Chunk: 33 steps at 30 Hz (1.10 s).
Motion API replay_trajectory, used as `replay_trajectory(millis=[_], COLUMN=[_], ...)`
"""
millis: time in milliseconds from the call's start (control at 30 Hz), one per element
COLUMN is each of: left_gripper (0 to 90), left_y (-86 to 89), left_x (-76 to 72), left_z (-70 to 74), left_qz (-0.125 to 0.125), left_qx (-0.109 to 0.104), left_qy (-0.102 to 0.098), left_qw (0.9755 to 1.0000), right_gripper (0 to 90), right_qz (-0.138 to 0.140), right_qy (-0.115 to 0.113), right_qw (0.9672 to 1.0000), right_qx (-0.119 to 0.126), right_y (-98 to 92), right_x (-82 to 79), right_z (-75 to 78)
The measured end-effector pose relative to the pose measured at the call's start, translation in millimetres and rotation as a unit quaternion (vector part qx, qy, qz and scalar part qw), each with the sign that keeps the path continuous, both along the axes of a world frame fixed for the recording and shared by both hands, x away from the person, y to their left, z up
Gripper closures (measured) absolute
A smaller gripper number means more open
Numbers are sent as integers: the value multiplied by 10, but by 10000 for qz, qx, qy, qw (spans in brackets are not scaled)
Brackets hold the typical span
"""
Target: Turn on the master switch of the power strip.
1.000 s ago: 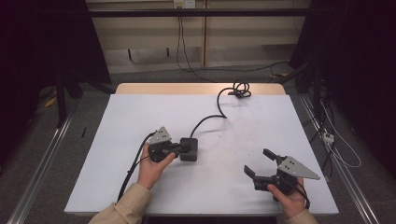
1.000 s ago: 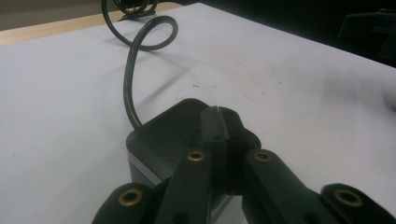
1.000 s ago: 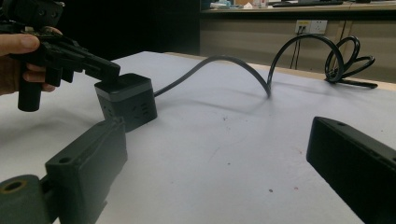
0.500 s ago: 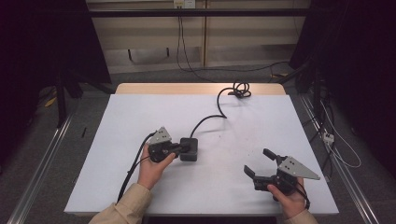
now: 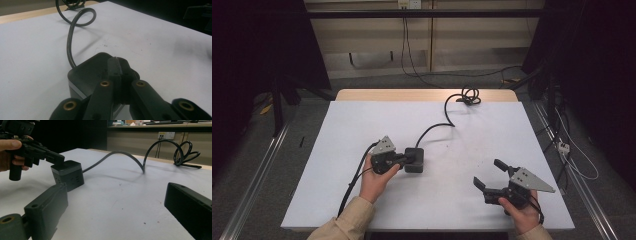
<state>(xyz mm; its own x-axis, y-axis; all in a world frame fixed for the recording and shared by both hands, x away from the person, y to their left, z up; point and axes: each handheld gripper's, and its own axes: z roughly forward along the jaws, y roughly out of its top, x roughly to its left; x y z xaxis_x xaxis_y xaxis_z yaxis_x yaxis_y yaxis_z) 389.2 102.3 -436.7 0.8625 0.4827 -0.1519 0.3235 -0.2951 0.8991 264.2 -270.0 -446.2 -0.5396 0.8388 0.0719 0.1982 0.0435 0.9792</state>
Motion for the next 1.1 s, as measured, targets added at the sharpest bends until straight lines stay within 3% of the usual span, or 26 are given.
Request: replay_trajectory(millis=[833,1100], left_gripper=[900,900], left_y=[-14,-26], left_x=[-17,-28], left_z=[6,18], left_qz=[48,68], left_qx=[39,147], left_qy=[-26,-92], left_qw=[10000,9998], right_gripper=[45,43], right_qz=[57,56], right_qy=[-2,-7], right_qw=[10000,10000], right_qx=[-18,-9], right_y=[10,17], right_x=[4,4], right_z=[-3,0])
